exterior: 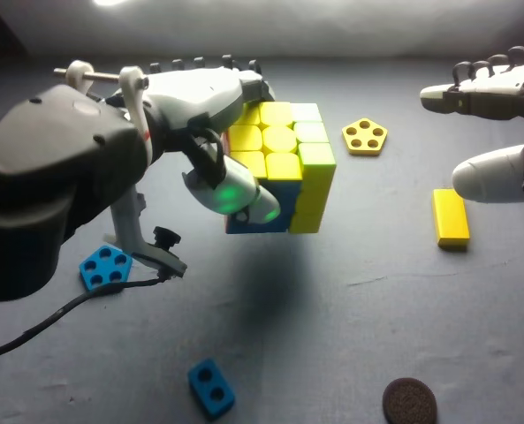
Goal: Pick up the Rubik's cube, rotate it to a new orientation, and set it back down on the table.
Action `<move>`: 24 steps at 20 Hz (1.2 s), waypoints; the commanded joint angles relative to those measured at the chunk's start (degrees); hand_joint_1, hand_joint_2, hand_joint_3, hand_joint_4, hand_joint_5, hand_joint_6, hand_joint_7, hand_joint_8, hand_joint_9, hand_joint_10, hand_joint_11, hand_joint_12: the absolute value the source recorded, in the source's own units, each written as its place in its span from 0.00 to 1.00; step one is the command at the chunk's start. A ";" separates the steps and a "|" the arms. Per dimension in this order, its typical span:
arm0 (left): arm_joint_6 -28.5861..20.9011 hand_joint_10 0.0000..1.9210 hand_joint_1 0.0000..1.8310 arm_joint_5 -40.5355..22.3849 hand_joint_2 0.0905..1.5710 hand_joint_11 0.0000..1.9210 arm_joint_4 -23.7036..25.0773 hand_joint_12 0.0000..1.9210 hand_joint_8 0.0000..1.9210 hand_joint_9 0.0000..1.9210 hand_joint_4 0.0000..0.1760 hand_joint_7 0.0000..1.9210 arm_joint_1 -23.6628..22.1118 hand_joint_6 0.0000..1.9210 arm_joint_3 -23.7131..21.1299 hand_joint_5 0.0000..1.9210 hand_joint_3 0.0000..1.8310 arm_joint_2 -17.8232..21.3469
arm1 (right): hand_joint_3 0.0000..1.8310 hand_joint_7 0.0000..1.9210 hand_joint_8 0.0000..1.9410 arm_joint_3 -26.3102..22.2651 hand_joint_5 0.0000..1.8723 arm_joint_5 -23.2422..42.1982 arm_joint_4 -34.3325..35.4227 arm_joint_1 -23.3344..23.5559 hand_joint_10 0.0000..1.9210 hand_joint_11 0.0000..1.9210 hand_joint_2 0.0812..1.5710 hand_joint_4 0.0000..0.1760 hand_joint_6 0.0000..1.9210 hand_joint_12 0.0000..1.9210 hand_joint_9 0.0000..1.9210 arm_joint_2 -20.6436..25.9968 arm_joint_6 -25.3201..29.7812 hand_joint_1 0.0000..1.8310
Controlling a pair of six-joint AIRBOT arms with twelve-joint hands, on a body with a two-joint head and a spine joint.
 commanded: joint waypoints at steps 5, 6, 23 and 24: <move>-11.57 1.00 0.55 -1.96 0.91 0.16 12.42 1.00 1.00 0.12 0.00 0.25 3.36 0.89 1.72 0.22 0.00 -0.84 | 0.00 0.03 0.00 0.00 0.00 5.95 0.39 0.30 0.03 0.00 0.79 0.00 0.00 0.00 0.02 0.06 0.07 0.00; -13.90 1.00 0.55 -1.96 0.91 0.16 14.31 1.00 1.00 0.13 0.00 0.25 4.19 0.88 2.17 0.22 0.00 -1.19 | 0.00 0.03 0.00 0.00 0.00 5.96 0.39 0.30 0.03 0.00 0.78 0.00 0.00 0.00 0.02 0.06 0.06 0.00; -28.20 0.92 0.55 -8.21 0.90 0.10 24.51 1.00 0.97 0.11 0.00 0.26 10.74 0.88 3.09 0.22 0.00 -2.03 | 0.00 0.05 0.00 -0.02 0.00 5.66 0.34 -0.66 0.01 0.00 0.78 0.00 0.00 0.07 0.05 -0.21 0.02 0.03; -28.28 0.91 0.54 -8.22 0.91 0.09 24.51 1.00 0.97 0.10 0.00 0.25 10.74 0.89 3.12 0.22 0.00 -2.02 | 0.00 0.05 0.00 -0.02 0.00 5.60 0.34 -0.66 0.00 0.00 0.78 0.00 0.00 0.07 0.04 -0.21 0.02 0.02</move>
